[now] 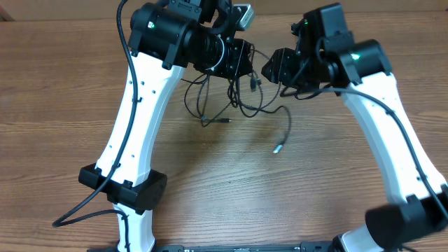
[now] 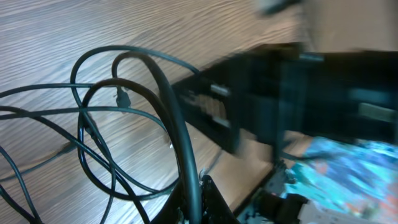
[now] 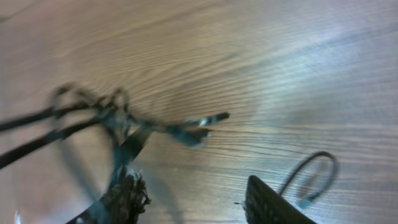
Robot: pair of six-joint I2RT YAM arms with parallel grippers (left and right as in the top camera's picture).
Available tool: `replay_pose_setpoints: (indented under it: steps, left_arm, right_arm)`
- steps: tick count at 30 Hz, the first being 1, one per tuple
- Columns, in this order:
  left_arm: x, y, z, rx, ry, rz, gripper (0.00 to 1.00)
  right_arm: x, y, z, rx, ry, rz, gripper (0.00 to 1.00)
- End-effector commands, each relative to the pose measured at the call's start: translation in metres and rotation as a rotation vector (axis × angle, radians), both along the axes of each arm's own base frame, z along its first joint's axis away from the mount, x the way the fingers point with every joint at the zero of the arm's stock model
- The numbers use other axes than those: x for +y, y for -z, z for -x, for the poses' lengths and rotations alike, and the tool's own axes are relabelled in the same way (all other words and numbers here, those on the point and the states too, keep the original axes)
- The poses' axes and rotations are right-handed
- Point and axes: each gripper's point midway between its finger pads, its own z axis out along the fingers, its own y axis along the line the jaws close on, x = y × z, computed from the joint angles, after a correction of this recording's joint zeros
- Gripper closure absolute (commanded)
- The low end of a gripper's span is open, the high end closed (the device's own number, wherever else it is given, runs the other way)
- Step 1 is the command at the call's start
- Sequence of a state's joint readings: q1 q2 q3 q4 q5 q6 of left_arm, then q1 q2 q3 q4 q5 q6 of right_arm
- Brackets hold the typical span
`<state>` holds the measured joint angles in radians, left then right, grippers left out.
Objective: Untangle cables
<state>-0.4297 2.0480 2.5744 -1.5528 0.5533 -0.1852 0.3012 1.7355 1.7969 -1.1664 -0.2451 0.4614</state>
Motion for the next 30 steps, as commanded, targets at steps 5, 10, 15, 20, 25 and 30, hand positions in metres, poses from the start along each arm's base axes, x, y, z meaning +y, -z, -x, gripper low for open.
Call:
replay_pose_setpoints:
  steps: [5, 10, 15, 20, 25, 30]
  left_arm:
    - [0.032, -0.063, 0.002, -0.099, -0.038, 0.175, 0.96]
    - [0.087, -0.113, -0.002, -0.234, -0.192, 0.231, 0.96]
    - [0.127, -0.140, 0.001, -0.328, -0.297, 0.240, 0.96]
    - [0.155, -0.148, 0.000, -0.363, -0.372, 0.230, 0.96]
    - [0.194, -0.141, -0.015, -0.391, -0.523, 0.129, 0.96]
    - [0.251, -0.115, -0.023, -0.387, -0.771, -0.139, 0.96]
  right_arm:
    - [-0.031, 0.065, -0.015, 0.186, 0.185, 0.100, 0.56]
    - [-0.057, 0.076, -0.018, 0.227, 0.243, 0.122, 0.60]
    - [-0.084, 0.090, -0.008, 0.273, 0.237, 0.181, 0.70]
    - [-0.117, 0.108, 0.010, 0.348, 0.259, 0.287, 0.94]
    - [-0.131, 0.110, 0.018, 0.373, 0.230, 0.319, 0.96]
    - [-0.151, 0.111, 0.023, 0.398, 0.256, 0.348, 0.96]
